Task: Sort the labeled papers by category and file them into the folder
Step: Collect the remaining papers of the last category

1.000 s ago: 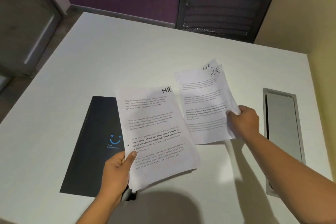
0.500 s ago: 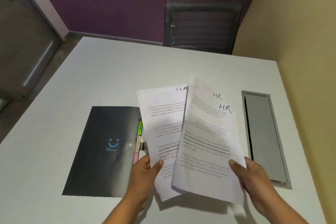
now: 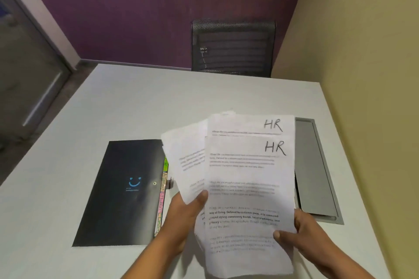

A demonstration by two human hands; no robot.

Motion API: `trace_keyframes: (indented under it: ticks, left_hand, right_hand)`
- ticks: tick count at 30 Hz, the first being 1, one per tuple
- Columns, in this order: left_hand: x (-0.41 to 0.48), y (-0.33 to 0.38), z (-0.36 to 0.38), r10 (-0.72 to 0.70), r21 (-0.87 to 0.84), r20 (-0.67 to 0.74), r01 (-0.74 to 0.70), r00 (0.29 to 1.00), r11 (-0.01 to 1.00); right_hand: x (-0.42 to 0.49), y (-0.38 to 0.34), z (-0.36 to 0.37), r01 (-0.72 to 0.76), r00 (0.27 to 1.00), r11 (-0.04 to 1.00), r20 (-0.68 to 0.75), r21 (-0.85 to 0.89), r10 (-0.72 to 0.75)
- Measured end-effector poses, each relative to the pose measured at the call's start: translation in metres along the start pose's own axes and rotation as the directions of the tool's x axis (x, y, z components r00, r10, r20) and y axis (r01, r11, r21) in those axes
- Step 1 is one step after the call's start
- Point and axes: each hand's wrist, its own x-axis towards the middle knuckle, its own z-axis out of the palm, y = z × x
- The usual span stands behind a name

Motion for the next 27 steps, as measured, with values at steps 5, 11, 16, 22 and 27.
trace_keyframes:
  ticks: [5, 11, 16, 22, 27]
  left_hand:
    - [0.001, 0.0, 0.007, -0.019, -0.032, 0.087, 0.022, 0.996, 0.999]
    - [0.001, 0.006, 0.021, 0.011, 0.003, 0.081, -0.011, 0.997, 1.0]
    - [0.003, 0.013, 0.031, 0.063, 0.1, 0.083, -0.072, 0.994, 0.992]
    - [0.012, 0.018, 0.043, 0.135, 0.081, 0.007, -0.135, 0.991, 0.988]
    - [0.021, 0.027, 0.046, 0.259, 0.083, -0.033, -0.255, 0.965, 0.963]
  right_hand:
    - [0.001, -0.011, -0.005, 0.101, 0.994, 0.988, -0.047, 0.115, -0.096]
    - [0.005, -0.019, -0.004, 0.174, 0.977, 0.982, -0.136, 0.072, -0.163]
    - [0.006, -0.026, -0.002, 0.17, 0.977, 0.98, -0.144, 0.1, -0.155]
    - [0.018, -0.033, 0.0, 0.256, 0.946, 0.957, -0.239, 0.136, -0.219]
    - [0.025, -0.048, -0.003, 0.342, 0.902, 0.931, -0.32, 0.124, -0.289]
